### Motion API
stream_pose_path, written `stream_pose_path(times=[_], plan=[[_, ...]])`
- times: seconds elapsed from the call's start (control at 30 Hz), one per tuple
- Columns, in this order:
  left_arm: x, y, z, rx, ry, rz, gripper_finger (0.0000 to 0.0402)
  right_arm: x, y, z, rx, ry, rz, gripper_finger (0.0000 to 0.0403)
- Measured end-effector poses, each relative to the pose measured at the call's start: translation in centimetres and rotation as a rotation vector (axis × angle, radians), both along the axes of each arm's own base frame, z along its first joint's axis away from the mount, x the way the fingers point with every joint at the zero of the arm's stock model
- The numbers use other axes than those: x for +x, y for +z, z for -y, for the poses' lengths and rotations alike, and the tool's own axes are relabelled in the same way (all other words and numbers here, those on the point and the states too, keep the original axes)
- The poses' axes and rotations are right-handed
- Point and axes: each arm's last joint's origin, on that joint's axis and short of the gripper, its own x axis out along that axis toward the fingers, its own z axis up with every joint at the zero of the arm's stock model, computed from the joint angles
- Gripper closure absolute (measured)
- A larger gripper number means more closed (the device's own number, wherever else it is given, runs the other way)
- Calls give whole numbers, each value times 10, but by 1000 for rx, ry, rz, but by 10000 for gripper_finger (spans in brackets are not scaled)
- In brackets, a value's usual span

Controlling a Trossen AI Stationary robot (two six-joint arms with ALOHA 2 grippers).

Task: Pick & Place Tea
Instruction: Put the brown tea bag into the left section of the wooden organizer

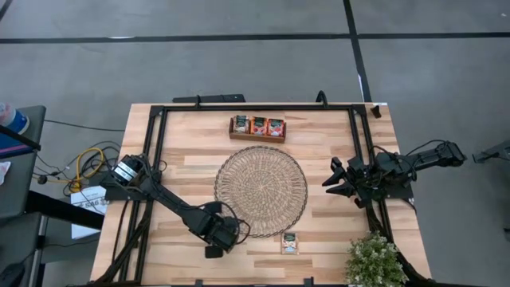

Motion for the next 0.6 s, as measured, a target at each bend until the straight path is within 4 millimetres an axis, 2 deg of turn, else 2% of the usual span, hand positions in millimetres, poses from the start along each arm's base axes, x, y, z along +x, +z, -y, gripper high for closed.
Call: stream_pose_path(times=[0.37, 0.6], plan=[[-6, 16, -3, 46, 88, -51, 379, 0, 0, 0, -1, 0, 0, 289], [-5, 38, -4, 137, 104, -91, 382, 0, 0, 0, -2, 0, 0, 289]])
